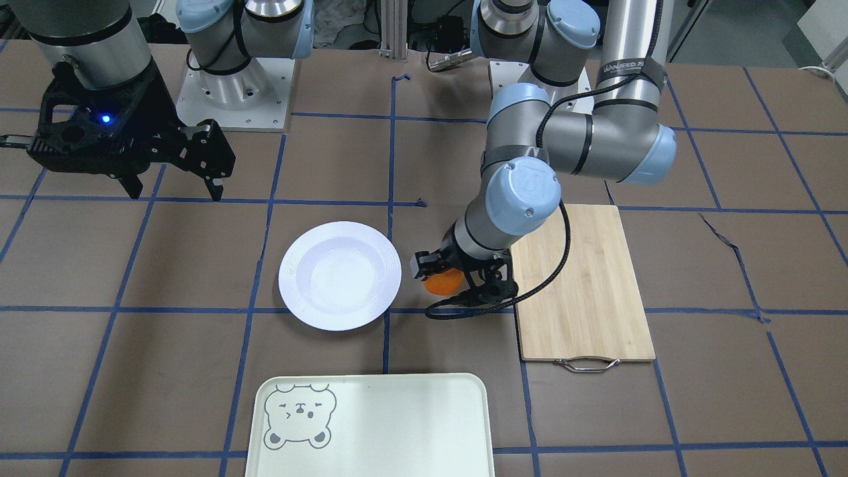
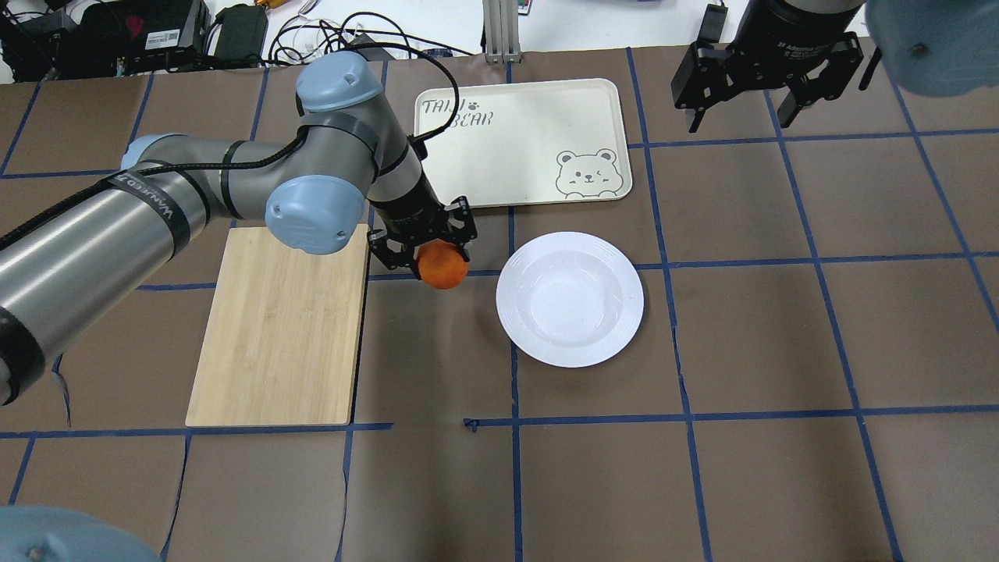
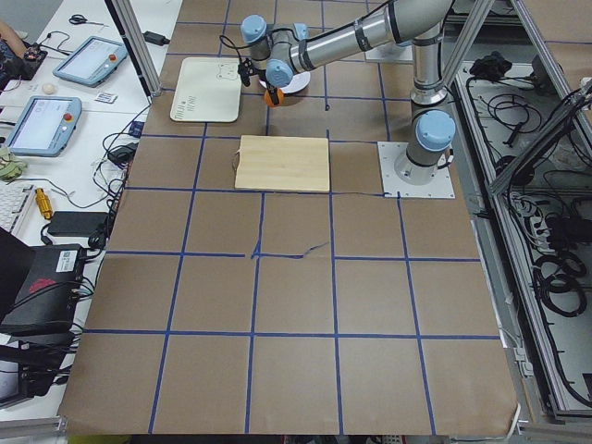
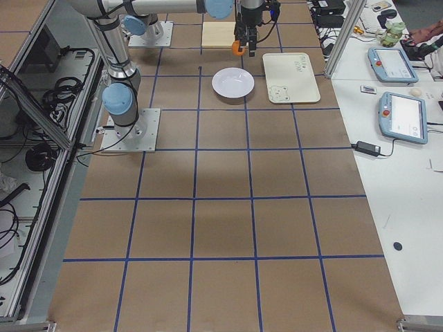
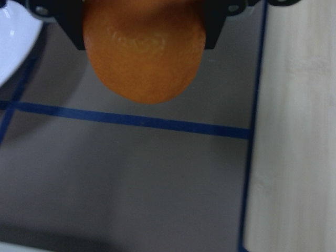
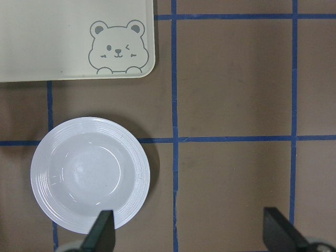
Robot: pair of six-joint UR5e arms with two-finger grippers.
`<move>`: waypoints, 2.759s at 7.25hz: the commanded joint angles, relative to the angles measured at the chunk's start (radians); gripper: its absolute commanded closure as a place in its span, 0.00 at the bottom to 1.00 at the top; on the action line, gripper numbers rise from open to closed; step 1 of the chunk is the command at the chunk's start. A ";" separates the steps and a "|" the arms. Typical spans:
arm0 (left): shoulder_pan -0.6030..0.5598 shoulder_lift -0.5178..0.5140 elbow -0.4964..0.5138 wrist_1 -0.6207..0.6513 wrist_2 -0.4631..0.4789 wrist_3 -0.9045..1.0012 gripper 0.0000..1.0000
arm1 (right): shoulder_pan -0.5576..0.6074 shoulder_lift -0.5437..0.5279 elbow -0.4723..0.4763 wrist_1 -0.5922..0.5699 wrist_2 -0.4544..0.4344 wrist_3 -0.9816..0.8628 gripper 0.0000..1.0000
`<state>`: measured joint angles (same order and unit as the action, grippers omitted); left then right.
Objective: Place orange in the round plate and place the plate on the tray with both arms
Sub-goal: 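Carry the orange with the left gripper over the white plate, then open the left gripper to drop the orange onto the plate, then raise the left gripper back toward its start while the right gripper reaches toward the plate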
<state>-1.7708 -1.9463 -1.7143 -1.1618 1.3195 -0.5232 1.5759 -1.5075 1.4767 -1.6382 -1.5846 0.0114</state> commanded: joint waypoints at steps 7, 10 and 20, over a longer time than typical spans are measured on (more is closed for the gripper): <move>-0.149 -0.097 0.028 0.252 -0.068 -0.248 0.00 | 0.000 -0.002 0.001 -0.002 0.000 0.004 0.00; -0.056 0.057 0.177 -0.085 -0.021 -0.074 0.00 | 0.000 -0.002 0.001 -0.002 0.000 0.004 0.00; 0.117 0.349 0.312 -0.526 0.231 0.552 0.00 | -0.019 0.110 0.408 -0.588 0.171 0.117 0.00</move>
<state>-1.6525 -1.6000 -1.4009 -1.6915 1.5336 0.0066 1.5575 -1.4197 1.7471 -2.0238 -1.4563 0.0902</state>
